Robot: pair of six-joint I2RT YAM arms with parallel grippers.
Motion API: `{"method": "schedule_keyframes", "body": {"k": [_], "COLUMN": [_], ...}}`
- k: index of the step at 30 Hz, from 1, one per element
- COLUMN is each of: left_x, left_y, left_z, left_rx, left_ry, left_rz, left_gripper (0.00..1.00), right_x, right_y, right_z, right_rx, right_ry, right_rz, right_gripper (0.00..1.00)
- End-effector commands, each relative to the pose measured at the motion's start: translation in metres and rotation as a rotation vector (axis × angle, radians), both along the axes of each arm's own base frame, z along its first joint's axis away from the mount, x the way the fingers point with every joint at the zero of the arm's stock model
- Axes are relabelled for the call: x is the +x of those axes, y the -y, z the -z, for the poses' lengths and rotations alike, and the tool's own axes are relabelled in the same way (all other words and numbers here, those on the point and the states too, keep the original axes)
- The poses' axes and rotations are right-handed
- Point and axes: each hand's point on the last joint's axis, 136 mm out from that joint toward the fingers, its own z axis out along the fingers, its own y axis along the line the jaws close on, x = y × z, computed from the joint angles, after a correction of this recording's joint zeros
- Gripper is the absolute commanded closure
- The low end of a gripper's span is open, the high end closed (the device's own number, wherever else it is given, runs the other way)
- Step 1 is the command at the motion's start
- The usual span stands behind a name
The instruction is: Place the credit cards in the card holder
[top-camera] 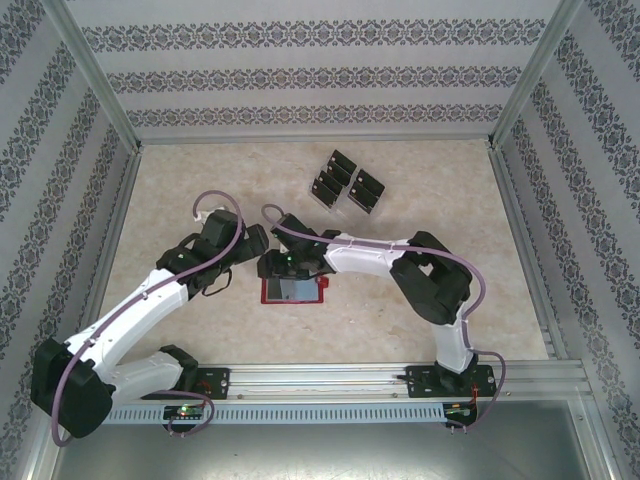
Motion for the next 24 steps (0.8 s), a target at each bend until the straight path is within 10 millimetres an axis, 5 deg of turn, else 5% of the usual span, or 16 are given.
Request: {"method": "schedule_keyframes", "body": {"k": [1, 9, 16, 20, 24], "left_x": [0.009, 0.007, 0.0, -0.005, -0.01], "left_y": [-0.006, -0.011, -0.02, -0.024, -0.025], "left_z": [-0.029, -0.052, -0.062, -0.058, -0.049], "left_rx": [-0.025, -0.034, -0.023, -0.008, 0.011], "left_ry": [0.08, 0.126, 0.138, 0.121, 0.097], "left_rz": [-0.042, -0.056, -0.077, -0.08, -0.066], "left_gripper": [0.0, 0.0, 0.0, 0.0, 0.0], "right_x": [-0.008, -0.018, -0.022, -0.012, -0.004], "right_y": [-0.019, -0.046, -0.067, -0.041, 0.012], "right_z": [-0.001, 0.003, -0.023, -0.04, -0.036], "right_rx": [0.018, 0.02, 0.087, 0.048, -0.044], "right_ry": [-0.028, -0.024, 0.003, 0.067, 0.081], "right_rz": [-0.03, -0.075, -0.13, -0.093, -0.005], "right_gripper": [0.43, 0.43, 0.43, 0.43, 0.41]}}
